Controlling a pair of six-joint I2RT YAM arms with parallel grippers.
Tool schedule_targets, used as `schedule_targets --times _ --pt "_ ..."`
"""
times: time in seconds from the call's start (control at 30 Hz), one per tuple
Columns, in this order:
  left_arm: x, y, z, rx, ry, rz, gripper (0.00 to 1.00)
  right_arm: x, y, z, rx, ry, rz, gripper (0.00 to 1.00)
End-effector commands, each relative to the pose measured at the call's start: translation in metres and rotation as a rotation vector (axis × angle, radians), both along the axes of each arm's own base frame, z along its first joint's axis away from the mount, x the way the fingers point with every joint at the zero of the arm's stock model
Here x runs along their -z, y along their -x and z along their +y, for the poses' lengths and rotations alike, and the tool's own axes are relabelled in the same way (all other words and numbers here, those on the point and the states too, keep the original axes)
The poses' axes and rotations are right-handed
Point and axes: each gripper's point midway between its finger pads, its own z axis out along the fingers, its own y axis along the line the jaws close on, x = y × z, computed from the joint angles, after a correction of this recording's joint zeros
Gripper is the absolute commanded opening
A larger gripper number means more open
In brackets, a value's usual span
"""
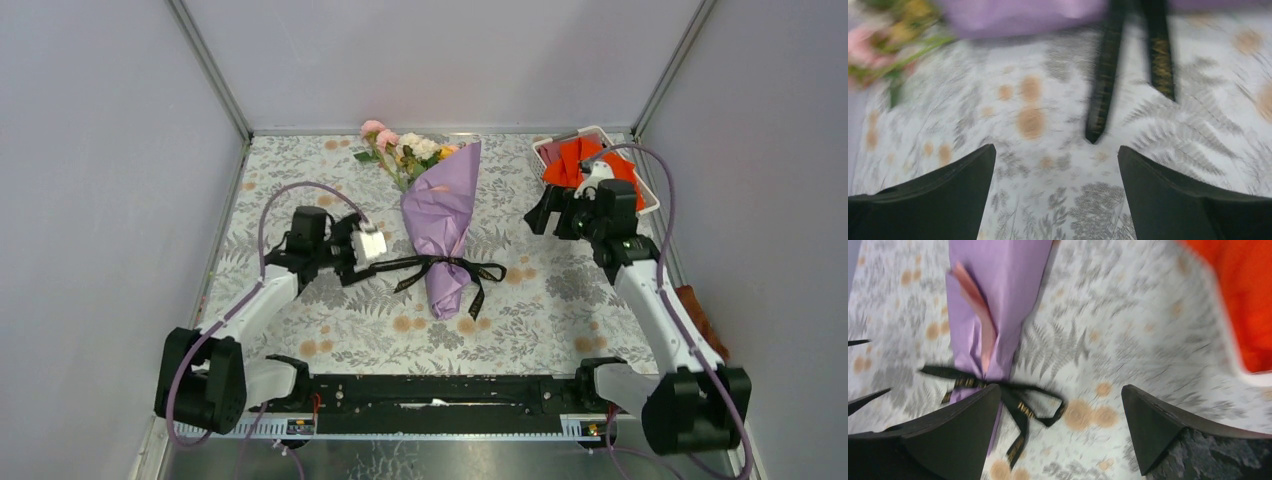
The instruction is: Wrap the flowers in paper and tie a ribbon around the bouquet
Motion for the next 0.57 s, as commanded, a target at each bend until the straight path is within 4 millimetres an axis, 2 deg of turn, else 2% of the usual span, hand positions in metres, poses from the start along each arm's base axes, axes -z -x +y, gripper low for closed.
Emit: schedule_targets --times 0.0,0.07,0.13,0.23,0.3,0.37,0.53 --pt "-0.078 -0.069 0.029 -0.734 0.526 -0.002 0.99 -0.036 -0.009 -0.044 0.222 0.126 -0.268 1.0" --pt "-0.089 -0.077 0.069 -0.963 0.661 -0.061 0.99 -0.037 -0.009 -0.065 0.324 0.179 -0.358 1.0" --pt "-0.091 -0.073 0.106 -1.122 0.752 -0.118 0.99 -0.03 -0.003 -0.087 0.436 0.225 -0.382 1.0" --pt "-0.085 -0.059 0.164 -1.367 0.928 -0.159 0.99 -0.022 0.009 -0.115 0.619 0.243 -0.376 1.0" --pt "-0.075 -0.044 0.198 -1.509 1.01 -0.178 0.99 -0.016 0.017 -0.121 0.67 0.228 -0.375 1.0" --pt "-0.064 -0.031 0.209 -1.556 0.949 -0.225 0.99 -0.007 0.022 -0.123 0.684 0.219 -0.383 1.0" --pt "-0.046 -0.014 0.206 -1.552 0.917 -0.223 0.99 0.006 0.027 -0.125 0.706 0.205 -0.39 1.0"
